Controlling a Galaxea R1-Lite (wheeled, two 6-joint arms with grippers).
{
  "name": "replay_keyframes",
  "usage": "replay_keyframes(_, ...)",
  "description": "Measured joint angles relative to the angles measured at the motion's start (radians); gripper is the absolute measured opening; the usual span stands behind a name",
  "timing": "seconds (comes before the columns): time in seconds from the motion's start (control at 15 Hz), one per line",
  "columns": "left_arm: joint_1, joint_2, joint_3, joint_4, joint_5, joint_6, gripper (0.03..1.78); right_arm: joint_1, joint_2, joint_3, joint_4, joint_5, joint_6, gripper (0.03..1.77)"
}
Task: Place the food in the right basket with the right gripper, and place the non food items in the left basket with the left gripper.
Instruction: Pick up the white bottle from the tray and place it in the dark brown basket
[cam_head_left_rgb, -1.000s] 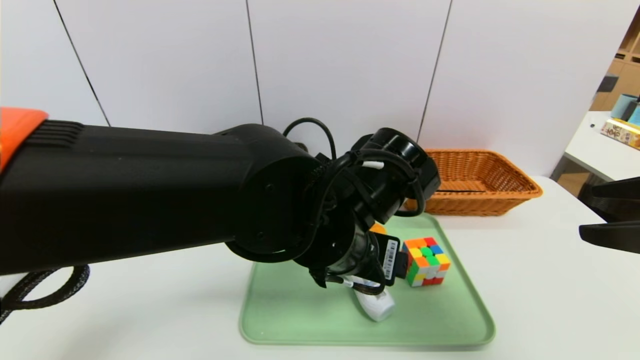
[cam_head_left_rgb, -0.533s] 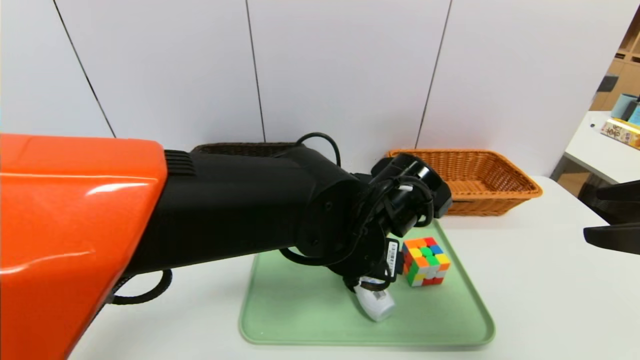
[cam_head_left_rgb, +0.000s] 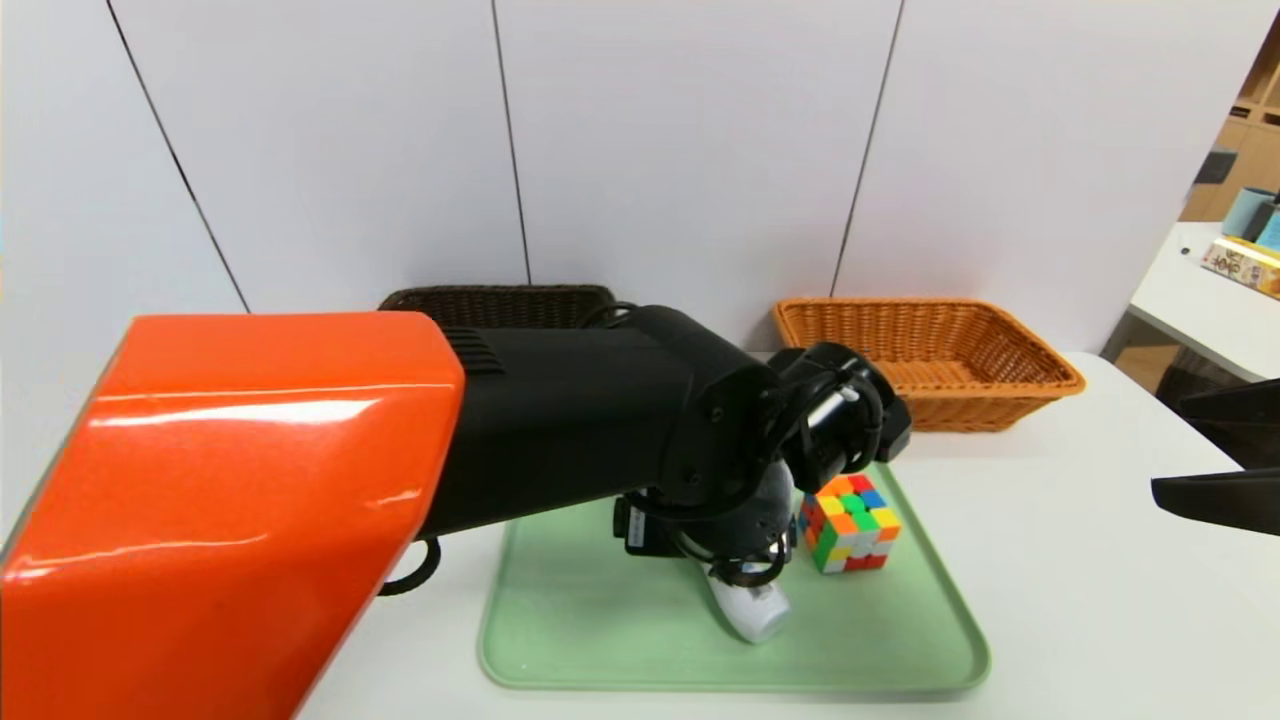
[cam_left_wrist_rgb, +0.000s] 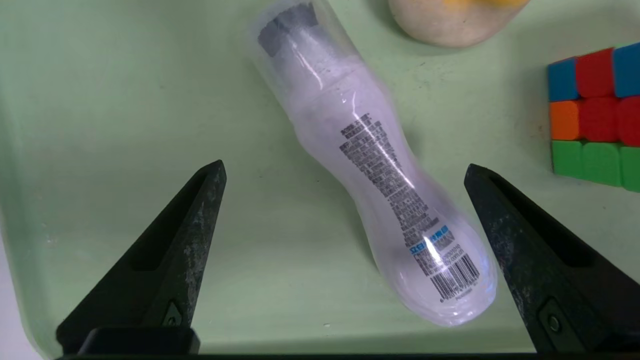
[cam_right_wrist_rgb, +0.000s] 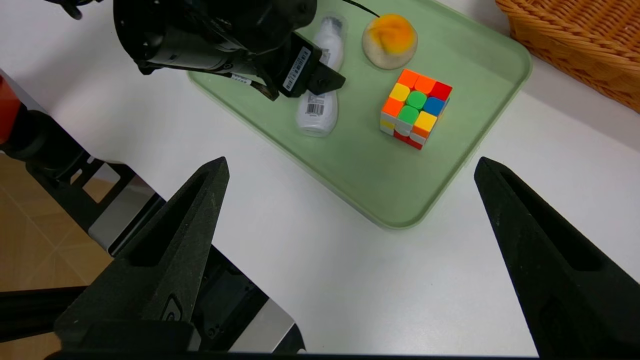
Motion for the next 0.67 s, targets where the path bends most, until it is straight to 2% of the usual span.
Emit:
replay_keyframes(0.53, 0.000, 0.051, -0.003, 0.010, 0.000, -0.033, 1.69, 0.000, -0.002, 0.033, -0.004, 0.000, 0.000, 1.70)
replay_keyframes(0.67, 0.000, 0.054, -0.003, 0.010, -0.004, -0.032, 1.39, 0.000, -0.003, 0.035, -0.004, 0.000, 0.000, 1.70)
